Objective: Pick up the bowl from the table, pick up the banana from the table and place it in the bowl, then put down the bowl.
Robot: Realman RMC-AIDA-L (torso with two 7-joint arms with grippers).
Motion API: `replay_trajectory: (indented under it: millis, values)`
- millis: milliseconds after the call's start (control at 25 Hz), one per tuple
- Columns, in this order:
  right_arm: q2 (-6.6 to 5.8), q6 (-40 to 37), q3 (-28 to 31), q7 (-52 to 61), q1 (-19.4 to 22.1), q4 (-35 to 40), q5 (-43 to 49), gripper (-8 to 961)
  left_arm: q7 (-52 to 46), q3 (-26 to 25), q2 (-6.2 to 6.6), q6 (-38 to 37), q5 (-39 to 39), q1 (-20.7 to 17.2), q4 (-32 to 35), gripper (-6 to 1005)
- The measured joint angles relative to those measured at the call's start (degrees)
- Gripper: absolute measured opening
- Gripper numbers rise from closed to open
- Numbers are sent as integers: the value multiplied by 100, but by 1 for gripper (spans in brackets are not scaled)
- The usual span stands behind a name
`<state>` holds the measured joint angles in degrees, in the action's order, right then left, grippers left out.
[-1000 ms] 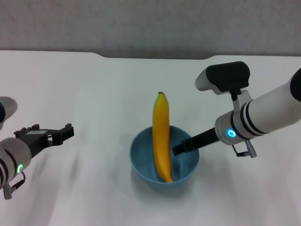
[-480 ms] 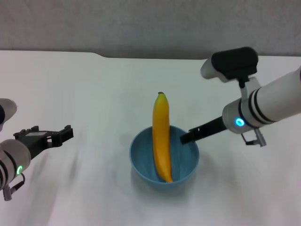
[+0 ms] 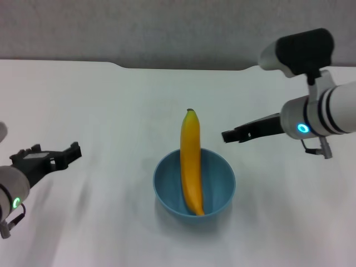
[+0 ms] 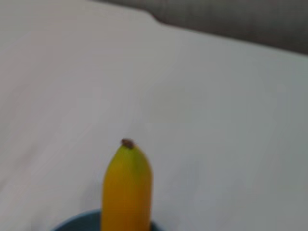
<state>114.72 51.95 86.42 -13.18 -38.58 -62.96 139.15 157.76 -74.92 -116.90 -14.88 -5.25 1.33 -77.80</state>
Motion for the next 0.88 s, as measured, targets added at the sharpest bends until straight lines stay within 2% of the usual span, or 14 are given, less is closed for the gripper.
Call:
replay_trajectory:
  millis: [200, 440, 680, 880]
  values:
    - [13, -789, -31, -214, 576, -278, 28, 641, 17, 5, -6, 1050, 8, -309, 211, 903]
    - [22, -2279, -575, -778, 1342, -500, -20, 640, 36, 3, -8, 2765, 13, -409, 1118, 903]
    - [27, -4153, -1456, -1233, 1860, -399, -20, 639, 56, -11, -14, 4940, -27, -90, 2789, 903]
    - [16, -5739, -2239, -1273, 2004, 299, 42, 640, 251, 22, -55, 6422, -42, 183, 3954, 903]
